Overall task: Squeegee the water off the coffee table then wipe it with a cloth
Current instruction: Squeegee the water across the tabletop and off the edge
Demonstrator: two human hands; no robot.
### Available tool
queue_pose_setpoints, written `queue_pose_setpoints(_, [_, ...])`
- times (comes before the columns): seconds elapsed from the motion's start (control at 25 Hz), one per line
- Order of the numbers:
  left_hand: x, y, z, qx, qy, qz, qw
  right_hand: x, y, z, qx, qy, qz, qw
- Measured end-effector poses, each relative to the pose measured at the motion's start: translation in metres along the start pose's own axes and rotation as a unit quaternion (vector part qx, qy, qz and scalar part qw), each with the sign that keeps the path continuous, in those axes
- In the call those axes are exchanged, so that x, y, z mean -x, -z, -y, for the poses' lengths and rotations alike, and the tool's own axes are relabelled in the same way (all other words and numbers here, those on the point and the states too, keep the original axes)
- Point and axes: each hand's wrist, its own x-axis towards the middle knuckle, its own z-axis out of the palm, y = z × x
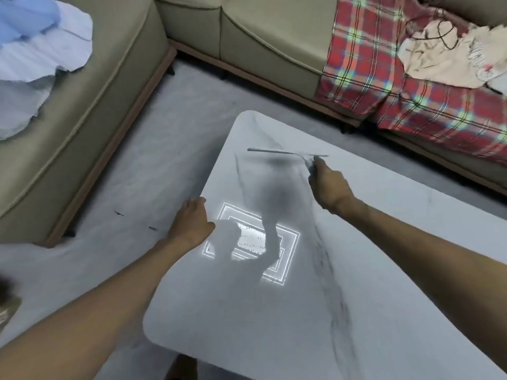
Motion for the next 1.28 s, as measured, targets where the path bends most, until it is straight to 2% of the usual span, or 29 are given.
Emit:
queue_pose_setpoints(0.2, [-0.064, -0.025, 0.017, -0.003, -0.053, 0.02, 0.998, -0.118, -0.024, 0.069, -0.038, -0.015, -0.059, 0.997])
queue_pose_setpoints(0.4, [-0.083, -0.032, 0.019, 0.003, -0.061, 0.101, 0.993, -0.168, -0.049, 0.09, -0.002, -0.006, -0.055, 0.998])
queue_pose_setpoints(0.64, [-0.089, -0.017, 0.011, -0.01, -0.045, 0.152, 0.987, -0.131, -0.068, 0.043, 0.094, 0.057, -0.047, 0.993])
queue_pose_setpoints(0.76, [-0.087, -0.012, 0.005, -0.009, -0.033, 0.174, 0.984, -0.077, -0.077, 0.002, 0.084, 0.071, -0.025, 0.994])
queue_pose_setpoints(1.0, [-0.08, -0.005, -0.003, -0.044, -0.021, 0.185, 0.982, 0.004, -0.065, -0.052, 0.111, 0.017, 0.066, 0.991])
queue_pose_setpoints(1.08, [-0.079, -0.005, -0.005, -0.05, -0.019, 0.186, 0.981, -0.004, -0.048, -0.048, 0.105, 0.017, 0.045, 0.993])
queue_pose_setpoints(1.16, [-0.08, -0.007, -0.006, -0.057, -0.018, 0.19, 0.98, -0.037, -0.029, -0.031, 0.088, 0.027, -0.011, 0.996])
queue_pose_setpoints(1.28, [-0.082, -0.011, -0.005, -0.074, -0.023, 0.183, 0.98, -0.099, -0.01, 0.003, -0.008, -0.048, -0.042, 0.998])
